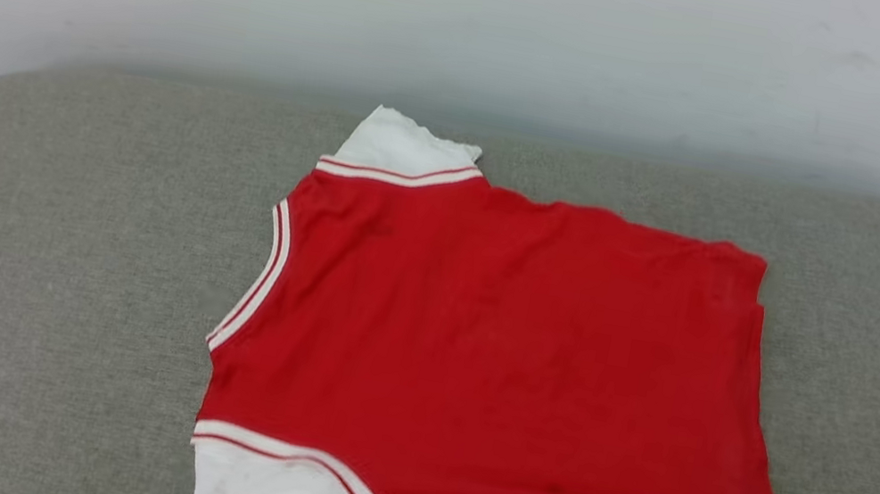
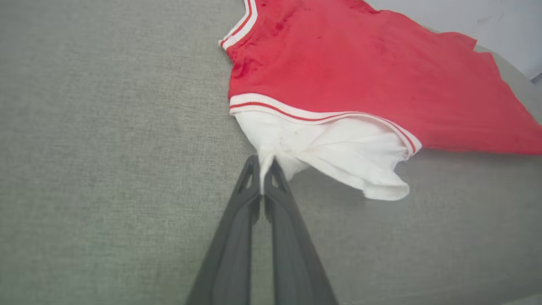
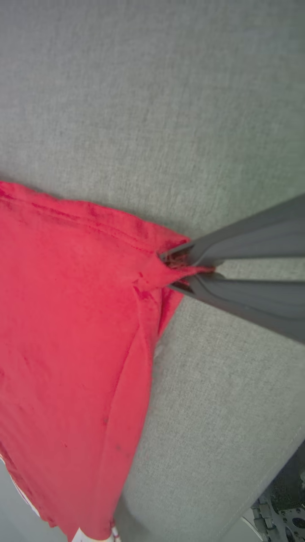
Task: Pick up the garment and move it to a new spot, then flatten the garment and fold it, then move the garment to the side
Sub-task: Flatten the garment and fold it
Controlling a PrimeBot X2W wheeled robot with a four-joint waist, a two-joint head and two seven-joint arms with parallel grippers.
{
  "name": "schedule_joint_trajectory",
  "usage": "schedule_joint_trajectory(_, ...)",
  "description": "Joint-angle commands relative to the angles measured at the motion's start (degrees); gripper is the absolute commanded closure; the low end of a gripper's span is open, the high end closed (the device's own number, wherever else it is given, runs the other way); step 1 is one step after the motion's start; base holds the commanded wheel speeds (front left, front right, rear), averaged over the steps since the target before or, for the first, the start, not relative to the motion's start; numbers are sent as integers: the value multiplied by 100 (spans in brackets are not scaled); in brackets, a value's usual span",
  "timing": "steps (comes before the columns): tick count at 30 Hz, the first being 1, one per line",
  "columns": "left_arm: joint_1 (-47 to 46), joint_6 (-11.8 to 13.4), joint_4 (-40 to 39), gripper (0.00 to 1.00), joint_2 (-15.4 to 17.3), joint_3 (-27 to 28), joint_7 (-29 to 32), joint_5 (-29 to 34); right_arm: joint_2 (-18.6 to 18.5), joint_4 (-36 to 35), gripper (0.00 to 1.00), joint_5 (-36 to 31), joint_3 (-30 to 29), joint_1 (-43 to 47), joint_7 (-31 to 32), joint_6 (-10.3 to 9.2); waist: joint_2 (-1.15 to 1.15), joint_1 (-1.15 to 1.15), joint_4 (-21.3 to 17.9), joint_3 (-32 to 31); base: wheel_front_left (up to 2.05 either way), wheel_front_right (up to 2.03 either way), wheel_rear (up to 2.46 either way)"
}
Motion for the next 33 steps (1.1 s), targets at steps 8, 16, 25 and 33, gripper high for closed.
schedule_joint_trajectory(8,550,39,-323,100,231,-120,500,-288,20,-329,100,-6,-721,1164,121,-8,-1,2,117,-180,0,0,0)
schedule_joint_trajectory(16,235,-42,-317,100,285,-200,411,-67,222,-713,100,-241,-1291,1434,330,-7,-1,2,127,-169,0,0,0)
schedule_joint_trajectory(25,-991,-349,6,100,323,-305,494,354,346,-1062,100,-356,-1717,1134,586,-7,-1,2,82,51,0,0,0)
schedule_joint_trajectory(33,-2325,-712,442,100,338,-315,650,618,444,-1301,100,-448,-1863,522,858,-7,-1,2,-42,476,0,0,0)
